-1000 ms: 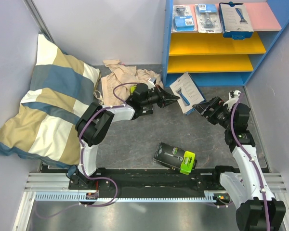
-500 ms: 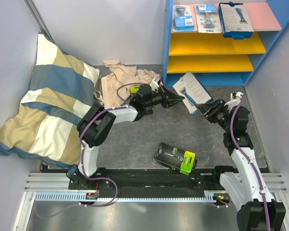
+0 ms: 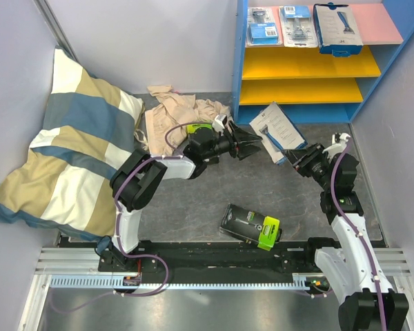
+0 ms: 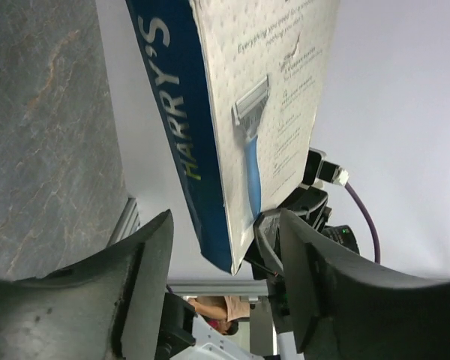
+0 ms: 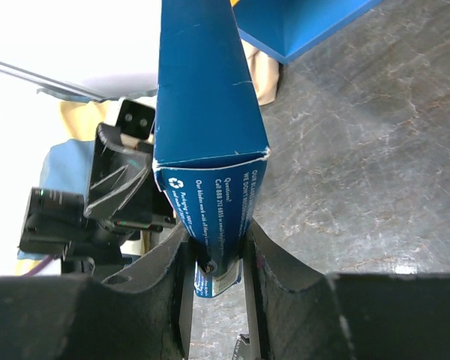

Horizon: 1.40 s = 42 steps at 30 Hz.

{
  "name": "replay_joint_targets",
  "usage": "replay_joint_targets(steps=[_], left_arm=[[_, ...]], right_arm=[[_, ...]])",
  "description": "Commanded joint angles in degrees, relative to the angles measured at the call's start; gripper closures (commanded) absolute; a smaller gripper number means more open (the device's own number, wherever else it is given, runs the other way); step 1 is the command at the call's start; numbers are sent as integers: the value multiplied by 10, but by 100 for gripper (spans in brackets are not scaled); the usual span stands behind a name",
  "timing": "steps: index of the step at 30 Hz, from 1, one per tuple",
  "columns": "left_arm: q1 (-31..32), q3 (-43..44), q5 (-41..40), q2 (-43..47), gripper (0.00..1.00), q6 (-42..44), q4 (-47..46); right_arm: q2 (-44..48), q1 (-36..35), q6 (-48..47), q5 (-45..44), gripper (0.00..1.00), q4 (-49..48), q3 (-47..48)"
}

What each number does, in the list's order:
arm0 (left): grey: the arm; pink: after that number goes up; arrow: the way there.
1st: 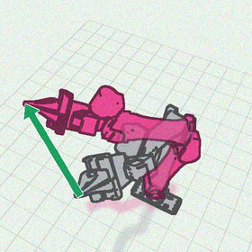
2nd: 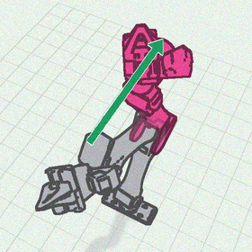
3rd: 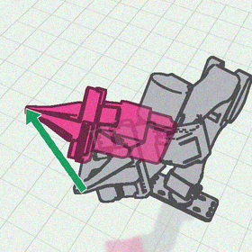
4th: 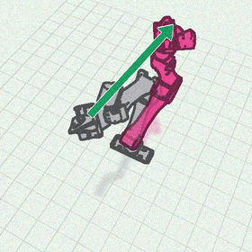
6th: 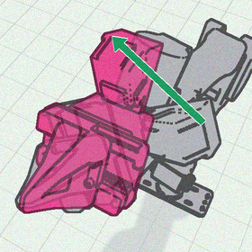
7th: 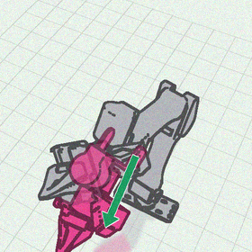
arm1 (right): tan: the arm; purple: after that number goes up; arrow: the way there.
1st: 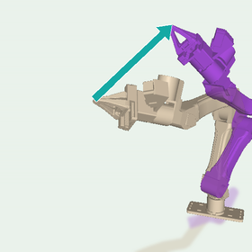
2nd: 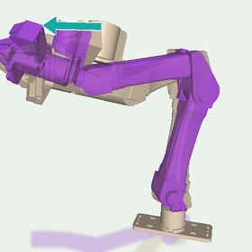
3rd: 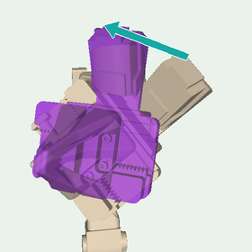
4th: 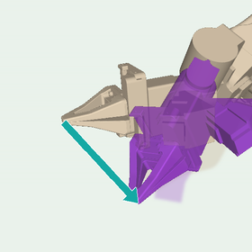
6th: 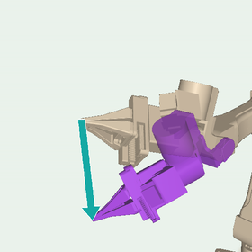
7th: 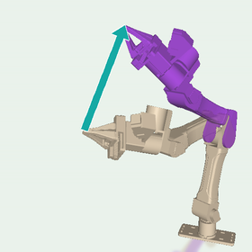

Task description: Place and organize the shaving razors onto the shelf

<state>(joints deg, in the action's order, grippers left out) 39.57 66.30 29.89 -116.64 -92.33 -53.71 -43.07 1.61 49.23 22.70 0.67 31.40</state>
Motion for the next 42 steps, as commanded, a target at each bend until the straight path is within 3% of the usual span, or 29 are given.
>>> replay_joint_targets(steps=[1,5,9,14,23,29,33,37,42], left_arm=[[-9,-34,-19,45,32,5,-84],[-19,-54,-19,74,29,40,-75],[-28,-63,-14,111,29,133,-19],[-34,-40,-28,170,28,269,150],[-34,61,-127,256,26,558,472],[-34,102,-242,278,25,703,591],[-34,120,-297,274,19,744,651],[-34,111,-340,278,0,762,672],[-34,123,-338,263,0,780,694]], right_arm=[[4,-1,-8,-10,82,-22,22],[2,-1,-10,-9,82,-16,31],[-2,-1,-12,-8,82,-11,42],[-10,0,-9,-2,82,-8,49],[-28,6,-17,8,81,-8,74],[-47,18,-26,29,80,10,103],[-54,28,-25,39,80,14,117],[-59,35,-28,51,80,20,143],[-71,44,-30,73,79,29,182]])
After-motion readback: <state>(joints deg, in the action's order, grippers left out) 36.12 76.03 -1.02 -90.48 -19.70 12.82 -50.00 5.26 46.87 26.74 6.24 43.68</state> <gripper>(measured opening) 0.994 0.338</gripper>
